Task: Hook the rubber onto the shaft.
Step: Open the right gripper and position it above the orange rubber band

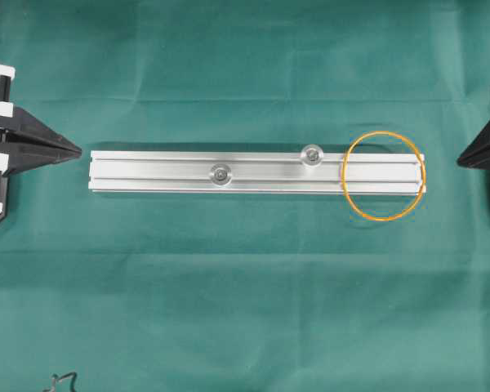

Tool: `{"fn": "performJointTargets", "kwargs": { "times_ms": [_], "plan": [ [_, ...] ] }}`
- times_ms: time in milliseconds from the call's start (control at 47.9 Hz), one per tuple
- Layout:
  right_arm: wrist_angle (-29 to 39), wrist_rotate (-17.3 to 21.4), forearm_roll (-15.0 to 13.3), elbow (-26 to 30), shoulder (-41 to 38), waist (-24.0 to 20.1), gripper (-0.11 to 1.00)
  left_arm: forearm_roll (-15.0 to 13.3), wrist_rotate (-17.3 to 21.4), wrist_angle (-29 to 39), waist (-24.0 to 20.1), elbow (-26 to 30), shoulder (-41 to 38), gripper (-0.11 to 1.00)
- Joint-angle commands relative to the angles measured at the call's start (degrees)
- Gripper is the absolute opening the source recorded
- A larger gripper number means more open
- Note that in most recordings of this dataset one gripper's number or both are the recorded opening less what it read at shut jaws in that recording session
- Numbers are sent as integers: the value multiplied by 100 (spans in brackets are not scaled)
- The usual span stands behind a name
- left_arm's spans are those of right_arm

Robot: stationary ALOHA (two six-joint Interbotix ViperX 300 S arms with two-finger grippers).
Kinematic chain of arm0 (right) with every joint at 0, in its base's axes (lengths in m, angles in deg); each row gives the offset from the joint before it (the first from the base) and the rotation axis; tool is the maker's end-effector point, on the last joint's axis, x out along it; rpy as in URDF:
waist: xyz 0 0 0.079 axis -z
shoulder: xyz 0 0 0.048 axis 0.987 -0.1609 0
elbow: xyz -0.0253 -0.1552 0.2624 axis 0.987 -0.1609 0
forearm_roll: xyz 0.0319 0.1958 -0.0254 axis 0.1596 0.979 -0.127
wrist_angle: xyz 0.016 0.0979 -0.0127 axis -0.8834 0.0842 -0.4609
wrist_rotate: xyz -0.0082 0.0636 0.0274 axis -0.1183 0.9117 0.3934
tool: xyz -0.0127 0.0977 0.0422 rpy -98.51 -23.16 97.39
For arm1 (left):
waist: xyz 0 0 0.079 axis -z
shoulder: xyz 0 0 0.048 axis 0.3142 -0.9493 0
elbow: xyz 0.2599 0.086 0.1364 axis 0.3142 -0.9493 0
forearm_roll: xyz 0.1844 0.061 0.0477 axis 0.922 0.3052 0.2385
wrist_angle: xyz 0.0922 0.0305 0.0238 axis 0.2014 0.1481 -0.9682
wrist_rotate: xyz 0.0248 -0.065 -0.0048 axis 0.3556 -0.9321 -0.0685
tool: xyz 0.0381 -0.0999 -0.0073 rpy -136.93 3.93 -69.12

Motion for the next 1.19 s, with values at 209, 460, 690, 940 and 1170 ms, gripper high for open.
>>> {"fn": "performJointTargets", "kwargs": {
  "times_ms": [209, 460, 690, 940, 1170],
  "plan": [
    [1169, 0, -9, 466, -571, 9, 3, 18, 9, -26, 18, 176, -44, 0],
    [1151, 9, -88, 457, -563, 9, 3, 18, 0, -26, 18, 176, -44, 0],
    [1151, 9, -114, 457, -563, 9, 3, 18, 0, -26, 18, 176, -44, 0],
    [1169, 0, -193, 457, -563, 9, 18, 18, 0, -26, 18, 176, -44, 0],
    [1169, -62, -220, 457, -554, 9, 81, 18, 0, -26, 18, 176, -44, 0]
  ]
}}
